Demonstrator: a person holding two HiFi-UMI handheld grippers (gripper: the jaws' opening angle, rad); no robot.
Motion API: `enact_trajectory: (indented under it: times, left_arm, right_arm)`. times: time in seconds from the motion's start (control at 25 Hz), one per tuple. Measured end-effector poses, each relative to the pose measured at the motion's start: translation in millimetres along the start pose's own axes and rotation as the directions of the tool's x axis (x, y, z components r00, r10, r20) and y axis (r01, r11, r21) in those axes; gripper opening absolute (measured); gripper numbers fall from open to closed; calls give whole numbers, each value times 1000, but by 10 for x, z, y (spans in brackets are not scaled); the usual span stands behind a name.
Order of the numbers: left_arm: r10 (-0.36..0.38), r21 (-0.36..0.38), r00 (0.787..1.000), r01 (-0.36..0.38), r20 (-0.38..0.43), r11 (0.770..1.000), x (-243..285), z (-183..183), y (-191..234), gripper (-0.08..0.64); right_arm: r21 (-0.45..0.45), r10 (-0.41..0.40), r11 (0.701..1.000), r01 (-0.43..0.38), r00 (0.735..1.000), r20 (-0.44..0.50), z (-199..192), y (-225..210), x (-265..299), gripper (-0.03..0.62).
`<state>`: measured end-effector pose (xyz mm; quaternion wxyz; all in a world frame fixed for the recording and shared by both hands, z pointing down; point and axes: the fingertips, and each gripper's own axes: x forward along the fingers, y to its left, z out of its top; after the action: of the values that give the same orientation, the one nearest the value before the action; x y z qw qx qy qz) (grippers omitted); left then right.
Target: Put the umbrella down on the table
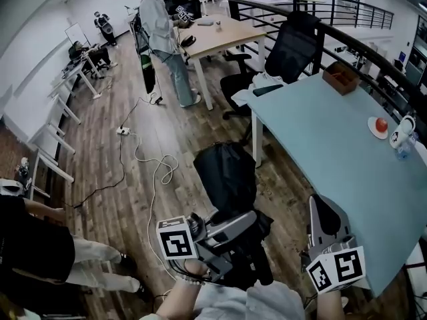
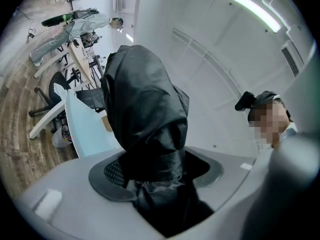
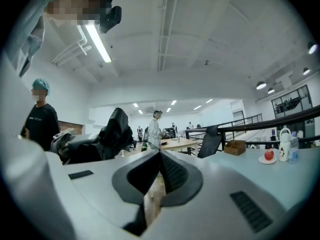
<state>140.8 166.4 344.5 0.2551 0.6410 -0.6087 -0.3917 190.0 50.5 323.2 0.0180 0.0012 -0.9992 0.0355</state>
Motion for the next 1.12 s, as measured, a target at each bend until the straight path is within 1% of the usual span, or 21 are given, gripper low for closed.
enact_trajectory:
  times: [0.32,0.6,0.76,1.12]
  left_arm:
    - [16,3,1000,-16,26,1000,-5,162,146,290]
    - [11,-2,999,-11,36,1000,52,494,409,290]
    - [-2,-7,1000,3,31,1000,114,756,576,290]
    - [-45,-22,999,45,-23,999,309,1344,981,290]
  right_arm:
    - [-1,29,1000,-29,1000,-12,-39,-14,246,0]
    - [-12,41,999,-41,999,-19,-7,-13,663,0]
    - [-17,29,999,-29,999,-22,36,-45,958,0]
    - [-15,-26,1000,26,1000,-17,117,-140,1660,0]
